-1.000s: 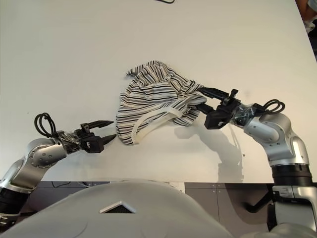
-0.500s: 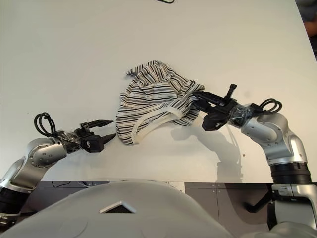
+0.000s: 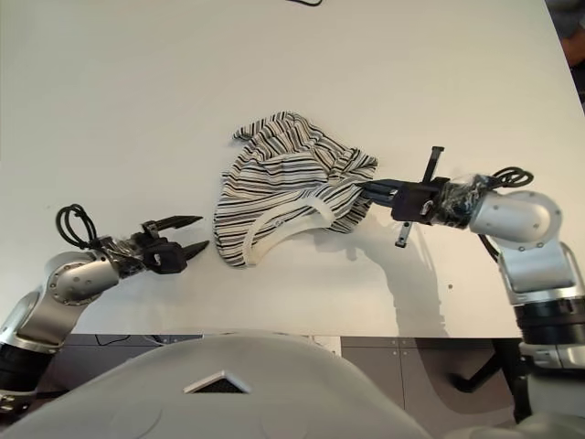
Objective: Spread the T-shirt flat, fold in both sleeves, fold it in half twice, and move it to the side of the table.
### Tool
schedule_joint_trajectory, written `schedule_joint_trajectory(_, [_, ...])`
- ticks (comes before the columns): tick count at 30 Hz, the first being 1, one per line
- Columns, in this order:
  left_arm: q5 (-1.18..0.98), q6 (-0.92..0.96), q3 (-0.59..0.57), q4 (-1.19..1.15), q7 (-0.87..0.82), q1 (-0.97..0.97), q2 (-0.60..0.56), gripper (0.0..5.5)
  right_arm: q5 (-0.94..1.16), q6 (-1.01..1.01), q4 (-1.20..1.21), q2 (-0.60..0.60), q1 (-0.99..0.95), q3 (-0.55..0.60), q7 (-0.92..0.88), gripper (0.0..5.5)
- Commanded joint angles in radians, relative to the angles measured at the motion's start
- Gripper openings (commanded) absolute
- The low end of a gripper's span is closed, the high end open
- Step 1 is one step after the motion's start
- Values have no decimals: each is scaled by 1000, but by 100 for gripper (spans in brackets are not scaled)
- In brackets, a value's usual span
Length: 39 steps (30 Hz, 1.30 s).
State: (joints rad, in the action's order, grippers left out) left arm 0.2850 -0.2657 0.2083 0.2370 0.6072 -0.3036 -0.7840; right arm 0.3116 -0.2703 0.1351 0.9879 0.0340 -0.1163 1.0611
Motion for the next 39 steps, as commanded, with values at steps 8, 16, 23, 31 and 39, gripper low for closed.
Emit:
schedule_joint_trajectory(8, [11,6,-57,-83,-85,87,58,250,420,781,-81,1,-416,45,-95,14])
schedule_joint_trajectory(16, [-10,159,87,181,76,117,112,250,-10,575,-141,-25,-292,-174,-39,14])
schedule_joint_trajectory(23, [144,8,234,134,135,107,44,250,-73,544,-199,-82,-303,-150,-10,14])
schedule_joint_trajectory(31, [247,-45,306,-53,73,179,110,250,-87,566,-143,-130,-268,-118,-22,14])
schedule_joint_trajectory(39, [245,-15,362,-114,142,235,114,111,-81,591,-99,-172,-256,-100,-38,10])
